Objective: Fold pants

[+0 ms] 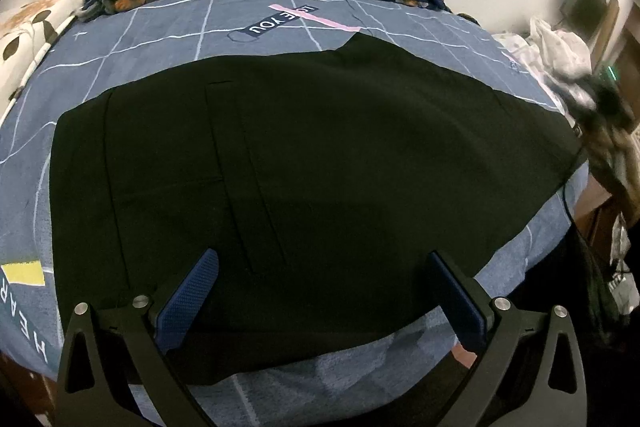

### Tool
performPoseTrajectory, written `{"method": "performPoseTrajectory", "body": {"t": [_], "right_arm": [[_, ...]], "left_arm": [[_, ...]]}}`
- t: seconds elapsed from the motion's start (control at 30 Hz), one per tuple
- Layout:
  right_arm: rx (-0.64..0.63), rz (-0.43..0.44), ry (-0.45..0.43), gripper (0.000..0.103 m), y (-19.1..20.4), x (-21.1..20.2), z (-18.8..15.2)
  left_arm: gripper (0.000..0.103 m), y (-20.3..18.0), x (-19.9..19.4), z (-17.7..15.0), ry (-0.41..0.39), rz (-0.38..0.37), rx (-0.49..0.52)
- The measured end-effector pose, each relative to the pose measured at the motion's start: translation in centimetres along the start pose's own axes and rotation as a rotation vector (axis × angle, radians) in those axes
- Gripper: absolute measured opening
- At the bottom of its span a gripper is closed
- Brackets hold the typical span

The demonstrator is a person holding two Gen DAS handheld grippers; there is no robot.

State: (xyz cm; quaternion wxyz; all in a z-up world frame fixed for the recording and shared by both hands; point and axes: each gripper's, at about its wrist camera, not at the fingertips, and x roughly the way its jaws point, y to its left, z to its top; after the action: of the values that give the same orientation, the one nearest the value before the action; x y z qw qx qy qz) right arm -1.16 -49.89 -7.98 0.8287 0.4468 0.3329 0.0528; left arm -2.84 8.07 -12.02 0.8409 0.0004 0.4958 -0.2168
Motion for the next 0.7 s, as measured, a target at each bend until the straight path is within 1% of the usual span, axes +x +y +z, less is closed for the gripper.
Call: {"method": "performPoseTrajectory", "body": {"t": [0.07,0.1,0.17,0.2,0.27,0.33,0.37,0.4,0.47,0.57,0.63,0.7], "right_arm": [[0.117,-0.053,-0.101,0.026,-4.8,-5.4,0.3],[0.208,-0.068,-0.173,0.026,-8.1,-9.1,0.4],[0.314,-0.092,-0.265,0.026,-12.2,-13.5,0.0],[0.366,-0.106,-0.307,0.027,-14.0,-15.4,-0.3],[0.426,-0.088,-0.347,0.027,-16.6,-17.3,-0.7],[0.470,-0.094,-0.377,0.027,-18.1,-18.0,-1.2],[0.481,-0.082,-0.380,0.027,-18.5,-18.0,-1.4],[0.484,-0.076,-0.378,0.027,-18.9,-17.8,-1.2],[0.474,-0.092,-0.374,0.027,-19.1,-17.5,-0.8],[0.485,-0.074,-0.363,0.027,-19.7,-17.1,-0.2],[0.489,-0.076,-0.355,0.024,-20.3,-16.9,-0.6],[0.493,-0.060,-0.356,0.025,-20.4,-16.7,-0.8]], "left_arm": [[0.102,0.1,0.0,0.0,0.000,-0.001,-0.004],[0.102,0.1,0.0,0.0,0.000,-0.003,-0.004],[0.102,0.2,0.0,0.1,-0.001,-0.009,-0.010],[0.102,0.3,-0.1,0.1,-0.002,-0.014,-0.017],[0.102,0.6,-0.1,0.2,-0.005,-0.032,-0.037],[0.102,1.0,-0.3,0.3,-0.009,-0.051,-0.061],[0.102,1.1,-0.3,0.3,-0.010,-0.060,-0.072],[0.102,1.3,-0.4,0.4,-0.011,-0.070,-0.084],[0.102,1.4,-0.4,0.4,-0.013,-0.075,-0.095],[0.102,1.1,-0.3,0.5,-0.011,-0.060,-0.089],[0.102,0.8,-0.2,0.5,-0.004,-0.044,-0.074],[0.102,0.8,-0.2,0.5,-0.003,-0.039,-0.069]]}}
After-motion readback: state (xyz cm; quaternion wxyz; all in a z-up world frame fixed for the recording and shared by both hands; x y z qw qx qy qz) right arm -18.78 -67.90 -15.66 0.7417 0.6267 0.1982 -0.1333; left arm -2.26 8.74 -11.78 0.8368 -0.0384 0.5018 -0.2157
